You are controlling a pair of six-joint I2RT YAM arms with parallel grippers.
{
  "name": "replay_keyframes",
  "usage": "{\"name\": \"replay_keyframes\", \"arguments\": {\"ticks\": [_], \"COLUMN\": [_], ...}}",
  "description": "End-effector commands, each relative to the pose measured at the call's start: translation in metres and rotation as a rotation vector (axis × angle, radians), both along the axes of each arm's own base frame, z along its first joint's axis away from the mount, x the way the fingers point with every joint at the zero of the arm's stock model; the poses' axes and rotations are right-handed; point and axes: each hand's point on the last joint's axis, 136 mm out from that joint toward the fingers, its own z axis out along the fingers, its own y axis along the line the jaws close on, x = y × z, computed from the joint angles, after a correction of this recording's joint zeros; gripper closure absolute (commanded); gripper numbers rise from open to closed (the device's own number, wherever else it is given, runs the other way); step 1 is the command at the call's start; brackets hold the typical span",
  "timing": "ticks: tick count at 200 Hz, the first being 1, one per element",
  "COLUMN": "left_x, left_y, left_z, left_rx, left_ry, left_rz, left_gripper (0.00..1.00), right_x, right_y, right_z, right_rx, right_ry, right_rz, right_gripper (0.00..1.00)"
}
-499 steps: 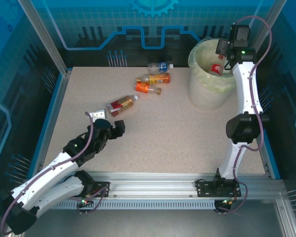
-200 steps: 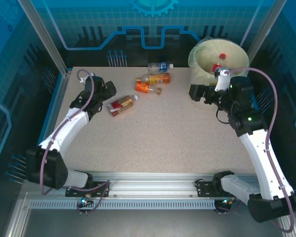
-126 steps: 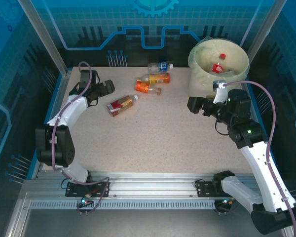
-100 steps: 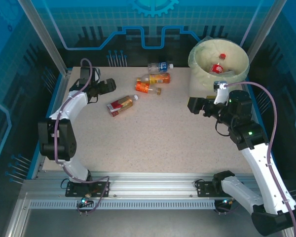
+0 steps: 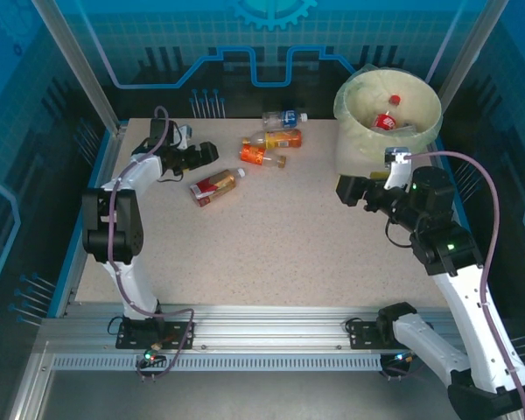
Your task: Put the plastic bottles in the bin
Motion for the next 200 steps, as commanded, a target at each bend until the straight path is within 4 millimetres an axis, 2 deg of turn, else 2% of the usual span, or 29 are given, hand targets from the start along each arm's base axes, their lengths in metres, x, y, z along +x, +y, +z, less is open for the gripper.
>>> {"name": "replay_keyframes", "arguments": {"ticks": [1, 50, 91, 109, 154, 176, 200], "left_x": [-0.011, -0.036, -0.062, -0.075, -0.104, -0.109, -0.109], "left_y": [-0.014, -0.034, -0.057, -0.062, -0.048, -0.030, -0.028], "left_z": [-0.007, -0.004, 0.004, -0.001, -0.034, -0.047, -0.051], "left_rx": [-0.113, -0.208, -0.175, -0.115, 0.255, 0.406, 0.476], "left_ry": [0.034, 0.030, 0.014, 0.021, 0.110, 0.185, 0.177], "left_rz": [-0.022, -0.045, -0.079, -0.079, -0.051, -0.004, -0.019], "left_gripper": [0.01, 0.01, 0.01, 0.01, 0.01, 0.01, 0.01], "right_x": [-0.004, -0.005, -0.001, 0.000, 0.002, 0.003, 0.003], "right_y": [0.001, 0.001, 0.002, 0.004, 0.003, 0.003, 0.003], "right_z": [-0.005, -0.006, -0.006, -0.007, -0.009, -0.008, -0.009], "right_rx": [-0.003, 0.000, 0.005, 0.009, 0.015, 0.017, 0.020], "right_ry": [0.013, 0.019, 0.021, 0.025, 0.026, 0.023, 0.028], "right_rz": [-0.001, 0.002, 0.002, 0.005, -0.003, -0.007, -0.008], "right_gripper": [0.00, 0.00, 0.00, 0.00, 0.00, 0.00, 0.00]}}
